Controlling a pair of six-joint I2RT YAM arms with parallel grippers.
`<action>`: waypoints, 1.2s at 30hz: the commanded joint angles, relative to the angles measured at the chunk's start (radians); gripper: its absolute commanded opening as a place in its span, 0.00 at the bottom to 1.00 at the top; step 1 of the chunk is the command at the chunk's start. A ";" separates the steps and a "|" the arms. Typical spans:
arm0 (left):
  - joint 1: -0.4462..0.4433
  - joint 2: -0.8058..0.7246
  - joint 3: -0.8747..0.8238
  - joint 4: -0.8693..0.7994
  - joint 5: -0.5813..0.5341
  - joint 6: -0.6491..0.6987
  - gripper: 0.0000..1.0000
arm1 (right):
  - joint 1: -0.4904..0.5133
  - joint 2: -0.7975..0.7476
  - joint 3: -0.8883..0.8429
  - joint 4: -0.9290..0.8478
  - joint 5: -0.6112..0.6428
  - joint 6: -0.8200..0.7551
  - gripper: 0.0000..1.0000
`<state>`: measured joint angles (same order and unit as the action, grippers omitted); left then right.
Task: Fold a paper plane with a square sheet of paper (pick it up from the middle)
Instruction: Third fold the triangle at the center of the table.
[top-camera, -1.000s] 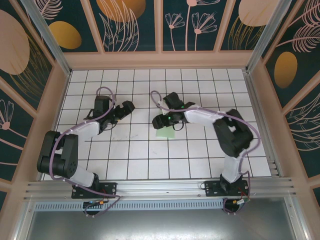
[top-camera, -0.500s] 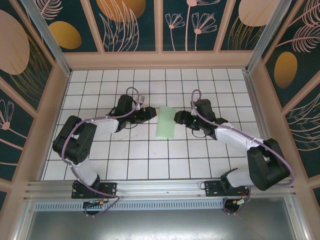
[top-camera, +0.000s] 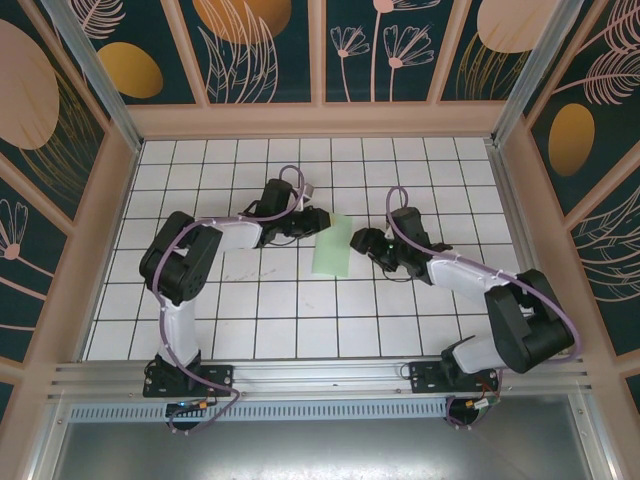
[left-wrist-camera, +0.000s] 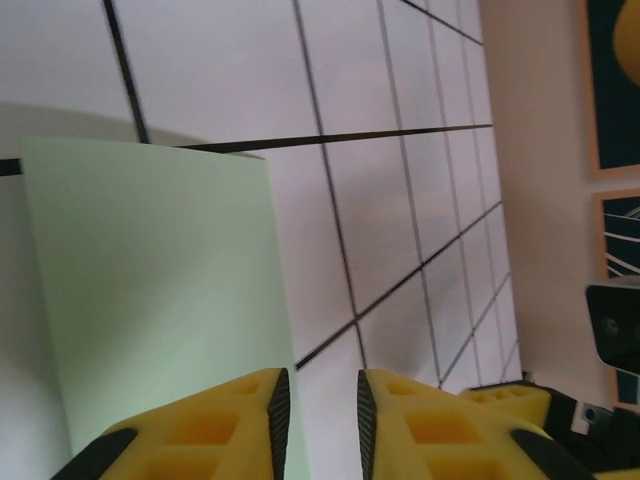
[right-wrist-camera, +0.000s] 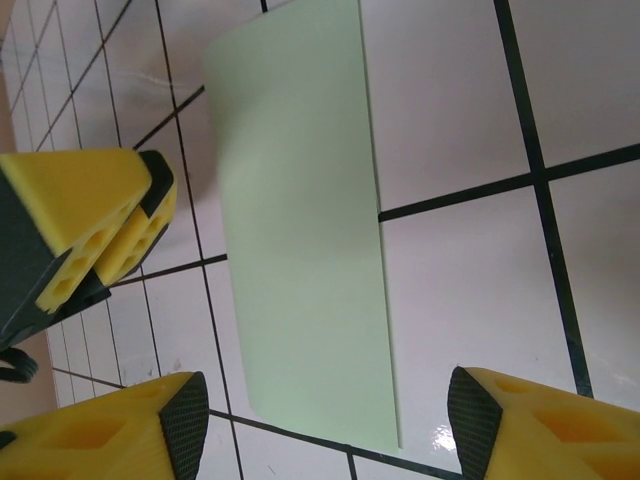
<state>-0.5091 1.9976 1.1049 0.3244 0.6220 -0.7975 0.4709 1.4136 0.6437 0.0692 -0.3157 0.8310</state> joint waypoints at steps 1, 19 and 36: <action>-0.002 0.033 0.023 -0.074 -0.034 0.030 0.25 | -0.005 0.022 0.007 0.029 -0.025 0.039 0.67; -0.001 0.087 -0.049 -0.121 -0.138 0.009 0.14 | 0.033 0.131 0.054 -0.003 -0.052 0.098 0.61; -0.002 0.093 -0.079 -0.113 -0.160 -0.006 0.13 | 0.071 0.234 0.108 0.015 -0.109 0.082 0.46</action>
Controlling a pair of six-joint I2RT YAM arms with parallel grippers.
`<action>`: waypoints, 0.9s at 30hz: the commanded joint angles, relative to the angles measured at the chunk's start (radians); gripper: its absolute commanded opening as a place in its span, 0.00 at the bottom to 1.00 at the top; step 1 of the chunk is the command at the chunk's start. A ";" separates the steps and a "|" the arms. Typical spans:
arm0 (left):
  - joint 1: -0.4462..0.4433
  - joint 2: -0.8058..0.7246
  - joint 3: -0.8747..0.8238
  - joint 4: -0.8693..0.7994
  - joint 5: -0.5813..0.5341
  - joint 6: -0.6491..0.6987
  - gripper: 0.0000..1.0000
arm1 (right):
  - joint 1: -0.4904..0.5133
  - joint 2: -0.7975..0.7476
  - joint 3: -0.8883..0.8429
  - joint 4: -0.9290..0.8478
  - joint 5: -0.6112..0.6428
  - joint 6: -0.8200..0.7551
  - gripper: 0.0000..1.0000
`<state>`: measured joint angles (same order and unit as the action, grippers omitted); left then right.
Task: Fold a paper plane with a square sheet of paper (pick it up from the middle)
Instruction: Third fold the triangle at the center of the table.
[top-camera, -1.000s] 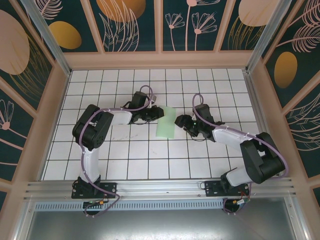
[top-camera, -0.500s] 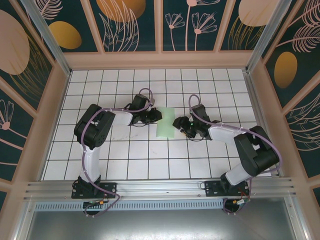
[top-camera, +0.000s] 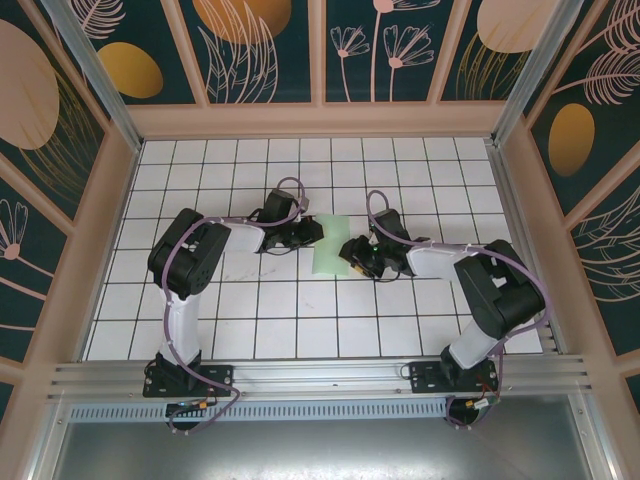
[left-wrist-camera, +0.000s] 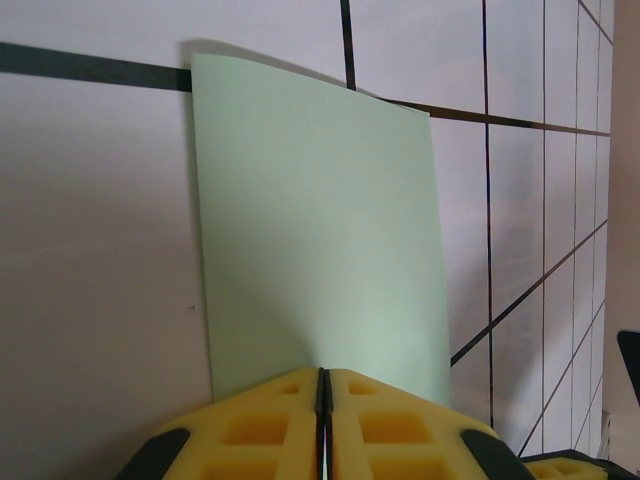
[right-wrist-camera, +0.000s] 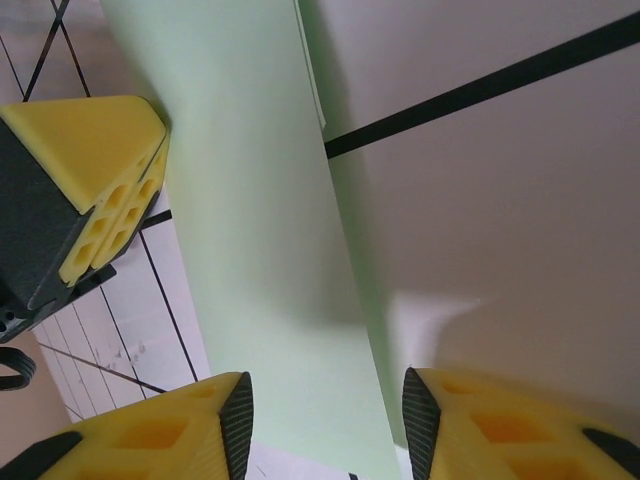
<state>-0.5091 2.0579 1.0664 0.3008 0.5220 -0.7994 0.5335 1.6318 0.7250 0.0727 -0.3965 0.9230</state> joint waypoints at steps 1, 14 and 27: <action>-0.002 0.034 -0.040 -0.090 -0.060 -0.005 0.13 | 0.008 0.017 0.027 0.012 -0.031 -0.010 0.46; -0.002 0.040 -0.042 -0.086 -0.062 -0.011 0.13 | 0.025 0.058 0.055 -0.006 -0.039 -0.045 0.46; -0.002 0.038 -0.049 -0.080 -0.063 -0.015 0.13 | 0.020 -0.036 -0.069 0.202 -0.176 0.031 0.46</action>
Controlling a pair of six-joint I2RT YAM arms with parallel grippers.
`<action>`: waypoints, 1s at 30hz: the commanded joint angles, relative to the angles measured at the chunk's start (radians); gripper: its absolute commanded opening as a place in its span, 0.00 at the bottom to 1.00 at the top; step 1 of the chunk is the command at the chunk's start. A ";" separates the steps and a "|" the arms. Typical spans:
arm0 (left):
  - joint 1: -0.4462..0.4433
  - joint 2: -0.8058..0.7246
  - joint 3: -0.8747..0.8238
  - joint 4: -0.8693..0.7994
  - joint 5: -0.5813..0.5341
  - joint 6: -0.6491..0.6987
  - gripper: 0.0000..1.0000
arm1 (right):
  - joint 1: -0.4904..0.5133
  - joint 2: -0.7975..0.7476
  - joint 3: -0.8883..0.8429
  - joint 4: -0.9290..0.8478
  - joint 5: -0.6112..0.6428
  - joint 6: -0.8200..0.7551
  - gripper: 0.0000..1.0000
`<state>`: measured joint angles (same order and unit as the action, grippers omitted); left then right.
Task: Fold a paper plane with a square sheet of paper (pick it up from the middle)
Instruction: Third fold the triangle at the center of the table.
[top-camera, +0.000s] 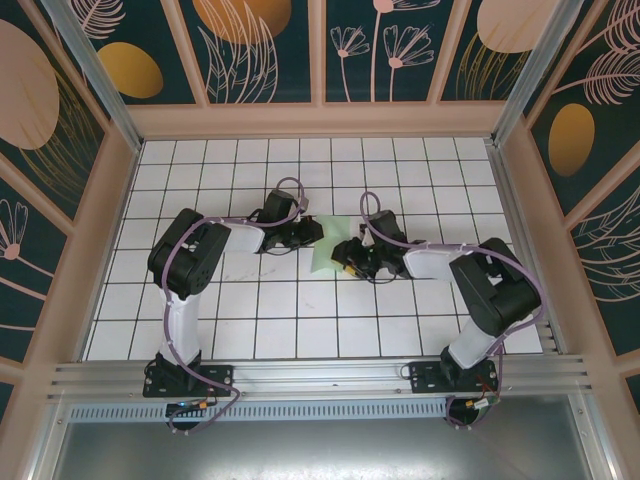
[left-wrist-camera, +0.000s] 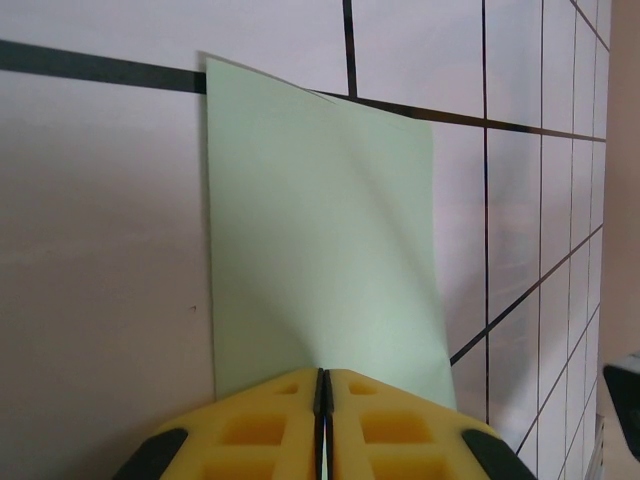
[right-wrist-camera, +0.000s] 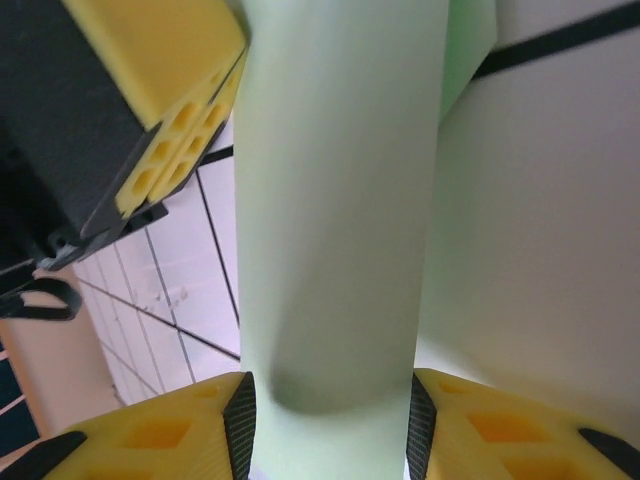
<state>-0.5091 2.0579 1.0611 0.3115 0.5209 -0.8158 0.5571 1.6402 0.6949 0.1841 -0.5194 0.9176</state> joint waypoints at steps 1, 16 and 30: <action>-0.002 0.039 -0.043 -0.089 -0.063 0.000 0.13 | -0.004 -0.050 -0.056 0.122 -0.064 0.046 0.46; -0.002 0.018 -0.054 -0.080 -0.061 -0.009 0.13 | -0.034 -0.054 -0.155 0.326 -0.048 0.156 0.41; -0.002 -0.059 -0.056 -0.052 -0.035 -0.018 0.14 | -0.048 -0.034 -0.144 0.323 -0.051 0.178 0.18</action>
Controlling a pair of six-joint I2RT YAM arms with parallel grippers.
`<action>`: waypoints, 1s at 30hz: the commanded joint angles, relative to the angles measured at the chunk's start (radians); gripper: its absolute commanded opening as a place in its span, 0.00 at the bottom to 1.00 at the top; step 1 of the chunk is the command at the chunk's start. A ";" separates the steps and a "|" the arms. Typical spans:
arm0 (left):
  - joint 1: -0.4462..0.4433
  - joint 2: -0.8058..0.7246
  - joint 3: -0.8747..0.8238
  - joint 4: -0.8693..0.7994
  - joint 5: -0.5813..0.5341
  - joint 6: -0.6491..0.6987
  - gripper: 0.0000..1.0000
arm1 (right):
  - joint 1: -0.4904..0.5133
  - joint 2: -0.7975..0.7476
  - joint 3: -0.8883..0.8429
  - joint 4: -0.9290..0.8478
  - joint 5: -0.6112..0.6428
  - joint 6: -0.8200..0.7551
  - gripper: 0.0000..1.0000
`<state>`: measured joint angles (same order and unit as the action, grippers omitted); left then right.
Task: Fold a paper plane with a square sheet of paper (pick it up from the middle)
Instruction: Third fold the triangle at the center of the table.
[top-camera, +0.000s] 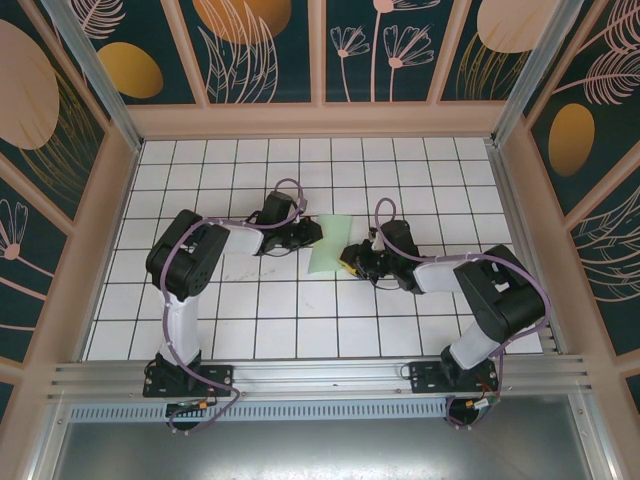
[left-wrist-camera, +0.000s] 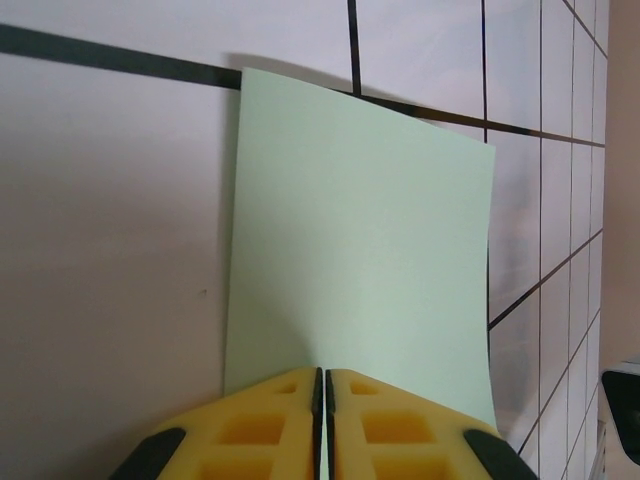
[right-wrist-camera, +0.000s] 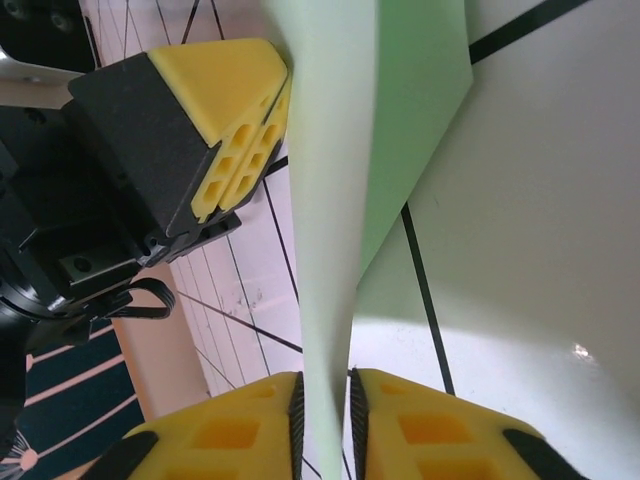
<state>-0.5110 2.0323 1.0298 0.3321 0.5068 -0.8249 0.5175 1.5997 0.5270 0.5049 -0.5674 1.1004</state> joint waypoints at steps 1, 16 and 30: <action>0.001 -0.050 -0.024 -0.067 -0.017 -0.008 0.16 | -0.010 0.015 0.035 -0.024 -0.003 -0.014 0.14; 0.000 -0.135 -0.104 -0.051 0.041 0.050 0.21 | -0.091 0.150 0.293 -0.471 -0.165 -0.502 0.02; 0.000 -0.052 -0.088 -0.089 0.030 0.049 0.13 | -0.100 0.156 0.275 -0.373 -0.205 -0.385 0.22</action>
<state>-0.5106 1.9495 0.9291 0.2825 0.5446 -0.7967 0.4179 1.7828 0.8280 0.0784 -0.7391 0.6632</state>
